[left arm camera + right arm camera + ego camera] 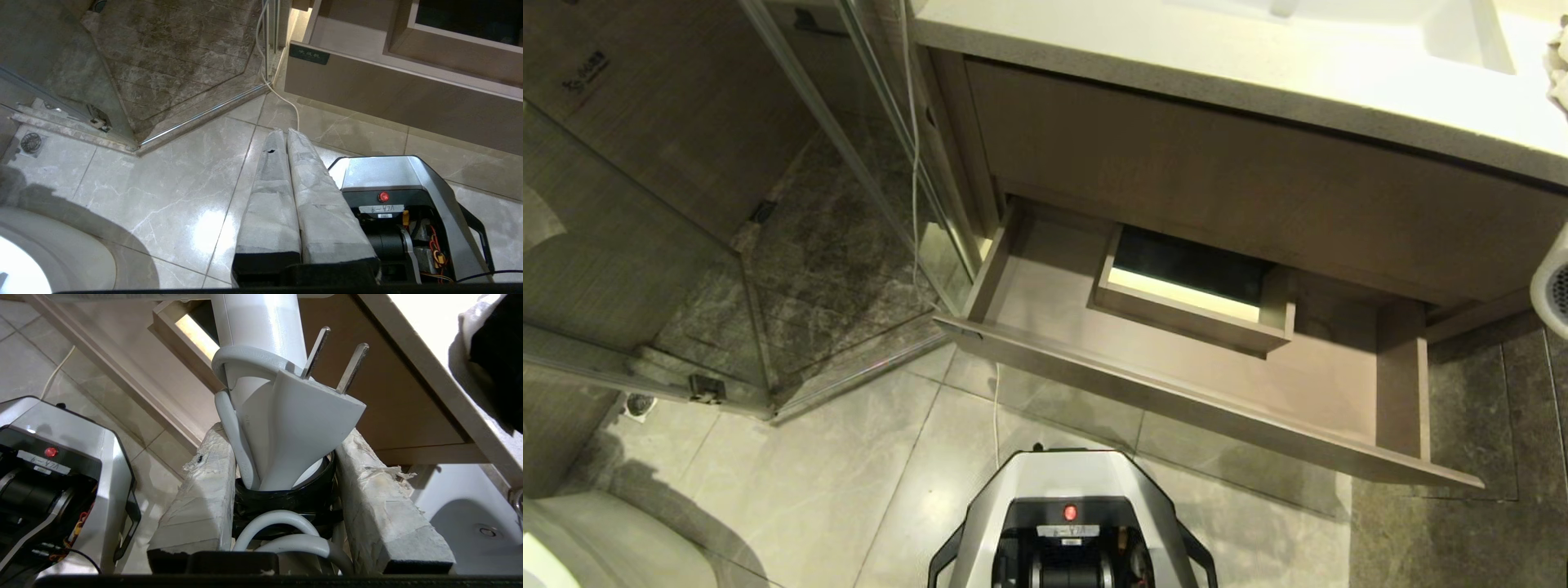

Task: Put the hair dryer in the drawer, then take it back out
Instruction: Put it into the drawer

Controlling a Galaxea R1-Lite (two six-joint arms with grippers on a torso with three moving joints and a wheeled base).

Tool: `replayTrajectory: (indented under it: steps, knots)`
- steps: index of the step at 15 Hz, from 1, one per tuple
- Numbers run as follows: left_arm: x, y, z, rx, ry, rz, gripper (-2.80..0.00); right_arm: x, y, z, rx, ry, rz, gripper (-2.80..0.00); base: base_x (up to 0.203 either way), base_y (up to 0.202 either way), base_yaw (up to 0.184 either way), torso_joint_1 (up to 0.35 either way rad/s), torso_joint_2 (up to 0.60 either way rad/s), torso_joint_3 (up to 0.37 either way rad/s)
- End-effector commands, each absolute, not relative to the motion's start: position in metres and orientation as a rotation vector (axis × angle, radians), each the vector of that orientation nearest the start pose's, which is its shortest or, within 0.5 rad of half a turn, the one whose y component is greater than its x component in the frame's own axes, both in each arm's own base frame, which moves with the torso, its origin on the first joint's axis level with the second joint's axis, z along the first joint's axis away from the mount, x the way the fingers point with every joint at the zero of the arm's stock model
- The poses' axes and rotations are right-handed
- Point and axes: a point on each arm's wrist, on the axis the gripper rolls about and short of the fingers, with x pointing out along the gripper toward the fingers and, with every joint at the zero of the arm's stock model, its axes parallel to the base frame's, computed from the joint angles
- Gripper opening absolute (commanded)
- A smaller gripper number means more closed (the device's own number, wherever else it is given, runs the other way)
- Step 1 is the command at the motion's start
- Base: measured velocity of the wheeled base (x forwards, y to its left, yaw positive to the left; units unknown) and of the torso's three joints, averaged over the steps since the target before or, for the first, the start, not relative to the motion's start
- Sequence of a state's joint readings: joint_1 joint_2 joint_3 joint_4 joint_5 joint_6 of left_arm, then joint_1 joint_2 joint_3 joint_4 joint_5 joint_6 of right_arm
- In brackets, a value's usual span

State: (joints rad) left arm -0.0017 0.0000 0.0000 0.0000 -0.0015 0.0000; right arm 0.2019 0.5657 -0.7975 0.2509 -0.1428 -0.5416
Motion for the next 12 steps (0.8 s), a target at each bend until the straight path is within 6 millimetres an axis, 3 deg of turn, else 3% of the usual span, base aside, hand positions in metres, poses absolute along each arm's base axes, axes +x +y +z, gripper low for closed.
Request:
replayTrajectory:
  steps: [1,12]
  knots:
    - [-0.023,0.000,0.075,0.000,0.002,-0.003,-2.80,0.002,-0.003,0.270,-0.548,0.006,0.064,-2.80,0.000,0.000,0.000,-0.200,0.33,0.127]
    - [-0.023,0.000,0.075,0.000,0.001,-0.003,-2.80,0.003,-0.003,0.259,-0.550,0.022,0.069,-2.80,0.000,0.000,0.000,-0.217,0.35,0.134]
